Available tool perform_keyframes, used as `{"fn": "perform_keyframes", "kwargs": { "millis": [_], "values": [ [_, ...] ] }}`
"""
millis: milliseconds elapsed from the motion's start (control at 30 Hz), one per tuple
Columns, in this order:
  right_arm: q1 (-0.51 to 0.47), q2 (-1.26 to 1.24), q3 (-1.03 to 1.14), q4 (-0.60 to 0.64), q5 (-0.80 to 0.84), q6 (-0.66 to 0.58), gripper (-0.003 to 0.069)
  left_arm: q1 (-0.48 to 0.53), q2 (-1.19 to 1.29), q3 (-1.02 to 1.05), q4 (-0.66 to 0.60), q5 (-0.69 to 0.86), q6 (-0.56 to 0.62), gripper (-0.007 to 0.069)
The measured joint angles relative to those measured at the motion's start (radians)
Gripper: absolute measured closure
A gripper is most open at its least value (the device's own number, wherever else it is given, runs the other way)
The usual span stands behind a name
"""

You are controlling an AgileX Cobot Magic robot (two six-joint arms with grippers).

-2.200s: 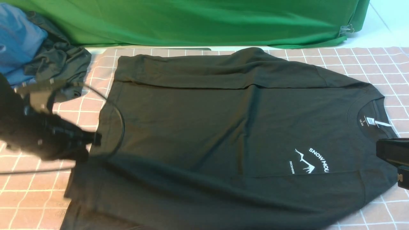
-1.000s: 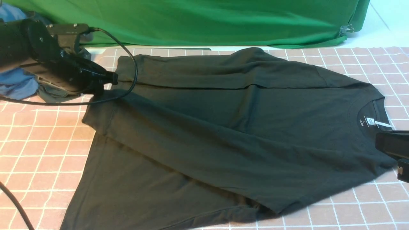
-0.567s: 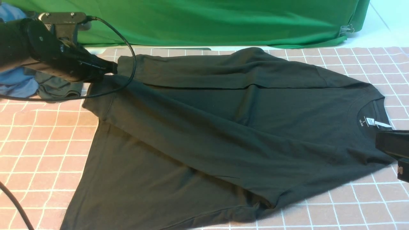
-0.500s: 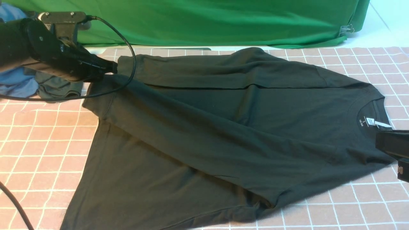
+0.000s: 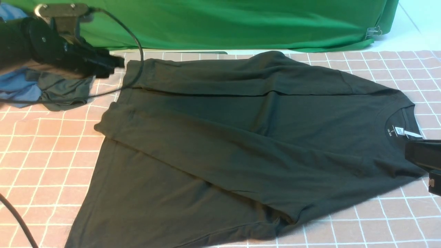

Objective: Fold a long-sleeved shirt over a pink coffee tablecloth.
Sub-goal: 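Grab the top left corner of the dark shirt with the left gripper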

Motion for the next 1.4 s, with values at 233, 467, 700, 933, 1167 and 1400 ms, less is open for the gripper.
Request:
{"fn": "perform_keyframes", "kwargs": {
  "millis": [233, 467, 700, 933, 1167, 1400],
  "values": [
    [0.0, 0.0, 0.0, 0.0, 0.0, 0.001, 0.0568, 0.0, 0.111, -0.226, -0.006, 0.184, -0.2, 0.0176],
    [0.0, 0.0, 0.0, 0.0, 0.0, 0.001, 0.0568, 0.0, 0.331, -0.495, -0.01, 0.378, -0.29, 0.0176],
    [0.0, 0.0, 0.0, 0.0, 0.001, 0.004, 0.0568, 0.0, 0.46, -0.635, -0.01, 0.378, -0.297, 0.0176],
    [0.0, 0.0, 0.0, 0.0, 0.001, 0.009, 0.0568, 0.0, 0.503, -0.639, -0.025, 0.347, -0.291, 0.0177],
    [0.0, 0.0, 0.0, 0.0, 0.001, 0.01, 0.0568, 0.0, 0.524, -0.643, -0.027, 0.33, -0.278, 0.0196],
    [0.0, 0.0, 0.0, 0.0, 0.001, 0.009, 0.0568, 0.0, 0.544, -0.643, -0.027, 0.328, -0.267, 0.0312]
  ]
}}
